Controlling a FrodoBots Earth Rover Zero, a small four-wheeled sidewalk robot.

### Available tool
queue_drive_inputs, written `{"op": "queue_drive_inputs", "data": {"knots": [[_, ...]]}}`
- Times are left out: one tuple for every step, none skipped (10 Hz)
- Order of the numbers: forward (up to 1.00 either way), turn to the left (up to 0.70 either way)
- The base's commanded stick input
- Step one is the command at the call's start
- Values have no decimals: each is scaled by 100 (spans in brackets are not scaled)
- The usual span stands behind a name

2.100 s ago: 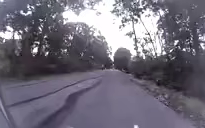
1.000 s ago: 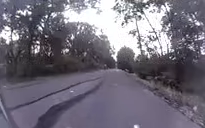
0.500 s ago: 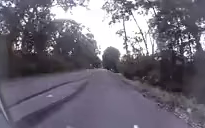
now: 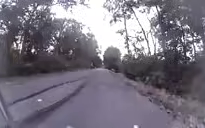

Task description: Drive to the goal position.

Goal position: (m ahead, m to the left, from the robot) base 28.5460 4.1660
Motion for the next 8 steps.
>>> {"op": "queue_drive_inputs", "data": {"knots": [[70,0],[70,0],[70,0],[70,0],[70,0],[70,0],[70,0],[70,0]]}}
